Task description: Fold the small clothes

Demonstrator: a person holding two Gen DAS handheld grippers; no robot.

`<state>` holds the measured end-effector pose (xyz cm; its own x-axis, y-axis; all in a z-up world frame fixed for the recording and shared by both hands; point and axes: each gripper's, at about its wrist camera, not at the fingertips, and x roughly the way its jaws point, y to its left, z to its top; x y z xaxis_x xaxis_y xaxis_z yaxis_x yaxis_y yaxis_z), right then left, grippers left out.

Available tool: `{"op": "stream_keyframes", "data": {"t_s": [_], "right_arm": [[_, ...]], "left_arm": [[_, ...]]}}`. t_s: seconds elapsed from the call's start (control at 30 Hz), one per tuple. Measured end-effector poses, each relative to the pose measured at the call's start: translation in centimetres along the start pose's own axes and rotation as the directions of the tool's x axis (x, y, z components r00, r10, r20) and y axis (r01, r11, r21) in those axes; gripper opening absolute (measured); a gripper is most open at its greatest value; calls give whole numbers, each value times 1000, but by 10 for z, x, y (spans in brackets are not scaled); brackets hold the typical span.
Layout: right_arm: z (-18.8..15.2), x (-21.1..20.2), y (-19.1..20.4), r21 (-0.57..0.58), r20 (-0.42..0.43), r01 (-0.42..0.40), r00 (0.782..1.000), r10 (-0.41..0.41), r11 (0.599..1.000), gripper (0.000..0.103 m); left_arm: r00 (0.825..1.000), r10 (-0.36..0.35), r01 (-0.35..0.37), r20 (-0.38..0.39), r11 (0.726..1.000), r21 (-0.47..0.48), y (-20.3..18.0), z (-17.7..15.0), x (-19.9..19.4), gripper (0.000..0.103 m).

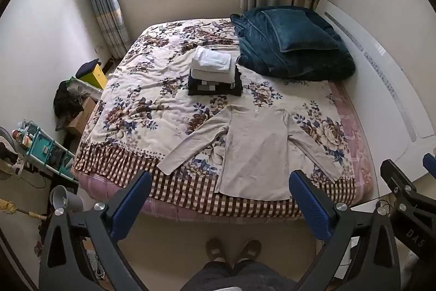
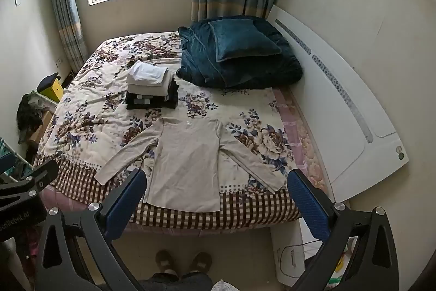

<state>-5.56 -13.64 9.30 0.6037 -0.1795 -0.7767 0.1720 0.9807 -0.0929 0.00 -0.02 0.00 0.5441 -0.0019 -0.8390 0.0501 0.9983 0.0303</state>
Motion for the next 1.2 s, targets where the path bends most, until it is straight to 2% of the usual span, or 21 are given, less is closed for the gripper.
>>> {"op": "stream_keyframes", "data": {"t_s": [0.1, 0.67, 0.97, 1.2], "right_arm": [[0, 1, 0, -3, -3, 4, 1000, -4, 1000, 103], [-16, 3, -2, -5, 4, 12, 1000, -12, 1000, 103], [-11, -1, -5, -3, 8, 10, 1000, -10, 1000, 103], [9, -8, -13, -4, 13, 6, 1000, -6, 1000, 103]], "left_arm": [[1000, -21, 21, 9, 1000, -19, 1, -1, 0, 103], [1000, -16, 17, 7, 1000, -11, 3, 4, -8, 103], [1000, -17, 17, 12, 1000, -11, 6, 6, -7, 103], [1000, -15, 15, 16, 1000, -19, 4, 17, -15, 103]]}}
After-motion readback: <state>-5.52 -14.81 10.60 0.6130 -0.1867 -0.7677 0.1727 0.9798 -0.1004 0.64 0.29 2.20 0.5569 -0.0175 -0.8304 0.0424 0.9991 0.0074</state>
